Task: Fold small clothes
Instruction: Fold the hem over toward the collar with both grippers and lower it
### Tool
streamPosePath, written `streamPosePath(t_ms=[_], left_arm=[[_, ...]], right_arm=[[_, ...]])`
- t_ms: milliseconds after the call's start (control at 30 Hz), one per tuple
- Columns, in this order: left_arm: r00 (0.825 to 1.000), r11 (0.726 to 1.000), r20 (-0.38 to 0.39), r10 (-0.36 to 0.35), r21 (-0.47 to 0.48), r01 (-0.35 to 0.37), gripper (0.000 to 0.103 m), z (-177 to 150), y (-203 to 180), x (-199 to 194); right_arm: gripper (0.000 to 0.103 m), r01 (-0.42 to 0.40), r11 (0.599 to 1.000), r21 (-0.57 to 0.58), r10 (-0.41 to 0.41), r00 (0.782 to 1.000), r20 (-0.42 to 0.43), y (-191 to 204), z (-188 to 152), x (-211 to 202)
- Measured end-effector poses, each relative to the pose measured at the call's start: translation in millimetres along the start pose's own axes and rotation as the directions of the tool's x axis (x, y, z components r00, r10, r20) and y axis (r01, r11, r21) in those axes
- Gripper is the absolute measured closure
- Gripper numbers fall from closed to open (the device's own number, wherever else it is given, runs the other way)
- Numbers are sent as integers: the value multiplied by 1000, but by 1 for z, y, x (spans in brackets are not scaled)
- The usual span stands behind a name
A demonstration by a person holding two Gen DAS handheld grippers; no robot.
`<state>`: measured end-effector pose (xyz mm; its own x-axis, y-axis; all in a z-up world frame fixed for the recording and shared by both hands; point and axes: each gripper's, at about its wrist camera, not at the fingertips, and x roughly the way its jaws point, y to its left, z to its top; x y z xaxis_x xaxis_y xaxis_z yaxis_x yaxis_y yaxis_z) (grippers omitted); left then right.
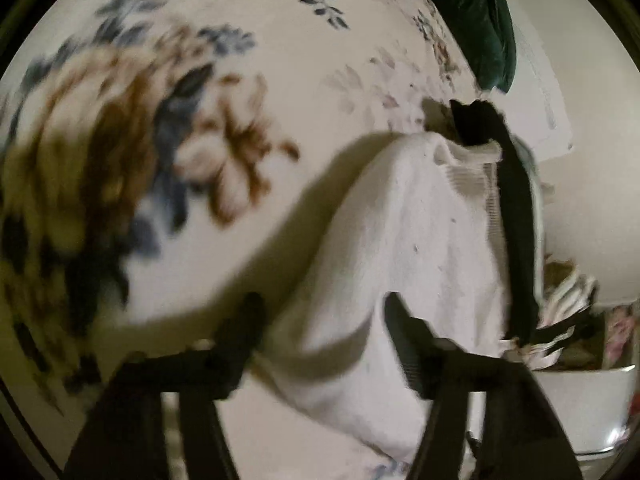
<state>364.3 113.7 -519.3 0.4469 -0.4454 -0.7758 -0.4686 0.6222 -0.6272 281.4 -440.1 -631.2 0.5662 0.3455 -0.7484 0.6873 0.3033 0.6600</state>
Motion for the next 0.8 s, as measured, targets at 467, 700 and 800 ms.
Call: streamPosePath(t_ms=[467, 700, 800], left_arm=[[986, 998, 163, 26, 53, -35, 78, -14, -35, 24], [979, 996, 202, -10, 84, -7, 80, -35, -36, -45], [987, 996, 160, 11, 86, -25, 80, -56, -21, -78]], right_arm=[[71, -149, 982, 115, 145, 989, 41, -6, 0, 29], [76, -134, 990, 39, 133, 990, 36, 13, -16, -9], [77, -114, 993, 16, 114, 993, 16, 9, -35, -39]])
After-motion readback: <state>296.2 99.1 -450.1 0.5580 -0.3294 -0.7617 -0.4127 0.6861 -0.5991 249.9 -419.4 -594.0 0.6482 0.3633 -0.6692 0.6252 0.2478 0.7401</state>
